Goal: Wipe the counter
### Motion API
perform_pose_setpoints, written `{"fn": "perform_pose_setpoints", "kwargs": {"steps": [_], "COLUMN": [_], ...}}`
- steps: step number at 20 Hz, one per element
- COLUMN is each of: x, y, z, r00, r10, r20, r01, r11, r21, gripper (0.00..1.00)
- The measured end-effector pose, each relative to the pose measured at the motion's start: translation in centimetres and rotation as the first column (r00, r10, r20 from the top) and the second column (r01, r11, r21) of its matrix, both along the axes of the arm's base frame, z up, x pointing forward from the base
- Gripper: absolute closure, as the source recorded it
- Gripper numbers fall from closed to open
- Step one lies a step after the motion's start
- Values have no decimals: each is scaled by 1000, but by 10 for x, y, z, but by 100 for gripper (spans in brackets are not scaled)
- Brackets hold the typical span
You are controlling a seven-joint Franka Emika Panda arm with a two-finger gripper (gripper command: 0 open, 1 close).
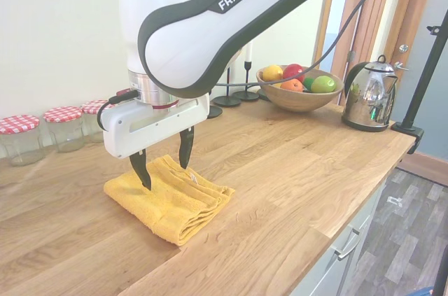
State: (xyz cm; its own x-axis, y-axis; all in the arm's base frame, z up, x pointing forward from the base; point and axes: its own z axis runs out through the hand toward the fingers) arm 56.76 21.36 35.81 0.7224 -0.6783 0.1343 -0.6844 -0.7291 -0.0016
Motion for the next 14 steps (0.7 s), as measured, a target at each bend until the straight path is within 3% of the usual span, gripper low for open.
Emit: {"fn": "perform_pose_setpoints", "kwargs": {"steps": [14], "x": [2], "y": [-6], "z": [-19], "r00": [998], "r10": [-26], "r20": [-52], "r01": [27], "r11": [999], "r21": [24], "gripper": [0]}}
